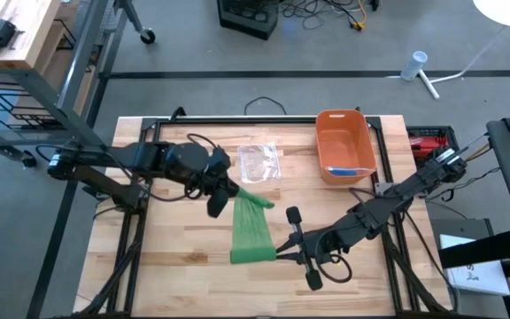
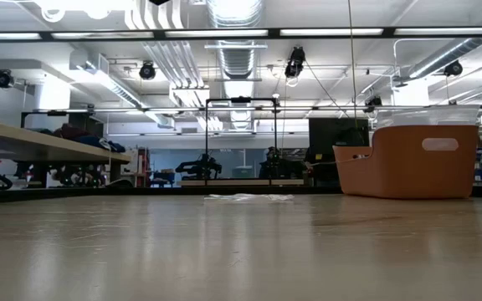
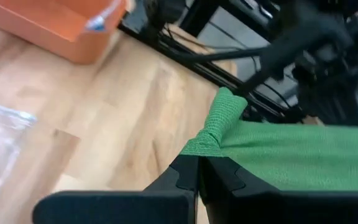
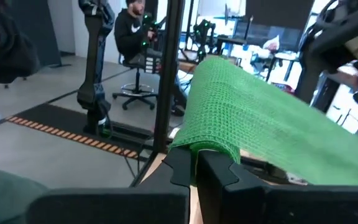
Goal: Roll bandage
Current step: Roll the green bandage
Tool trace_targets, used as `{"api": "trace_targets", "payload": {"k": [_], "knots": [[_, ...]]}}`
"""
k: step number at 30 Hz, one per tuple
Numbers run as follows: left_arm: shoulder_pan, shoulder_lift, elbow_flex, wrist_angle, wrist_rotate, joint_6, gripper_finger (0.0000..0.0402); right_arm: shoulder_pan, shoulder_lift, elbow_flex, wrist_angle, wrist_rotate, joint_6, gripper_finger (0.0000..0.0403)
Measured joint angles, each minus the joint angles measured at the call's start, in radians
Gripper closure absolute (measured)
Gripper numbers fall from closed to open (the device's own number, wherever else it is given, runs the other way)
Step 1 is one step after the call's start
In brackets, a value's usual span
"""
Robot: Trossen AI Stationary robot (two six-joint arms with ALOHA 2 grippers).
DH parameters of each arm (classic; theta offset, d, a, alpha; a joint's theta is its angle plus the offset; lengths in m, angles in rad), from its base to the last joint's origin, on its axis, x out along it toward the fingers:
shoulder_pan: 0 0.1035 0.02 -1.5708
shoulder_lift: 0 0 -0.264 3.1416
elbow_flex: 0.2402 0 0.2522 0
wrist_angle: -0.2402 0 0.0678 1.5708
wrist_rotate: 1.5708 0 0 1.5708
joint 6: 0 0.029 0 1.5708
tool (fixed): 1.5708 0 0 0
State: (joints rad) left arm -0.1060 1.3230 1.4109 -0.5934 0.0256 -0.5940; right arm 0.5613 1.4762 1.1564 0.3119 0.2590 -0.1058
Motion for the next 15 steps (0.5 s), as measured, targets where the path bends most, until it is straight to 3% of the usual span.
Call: {"api": "trace_targets", "payload": {"k": [6,15], "knots": [[-0.010,0.010,-0.018,0.017,0.068,-0.014,0.0401,-0.012,-0.025,0.000,0.015,0.070,-0.031,0.0403],[-0.015,-0.035,-0.025,-0.066,0.078,0.001,0.0401,-0.037,-0.067,0.000,0.003,0.082,-0.043,0.0403]]}}
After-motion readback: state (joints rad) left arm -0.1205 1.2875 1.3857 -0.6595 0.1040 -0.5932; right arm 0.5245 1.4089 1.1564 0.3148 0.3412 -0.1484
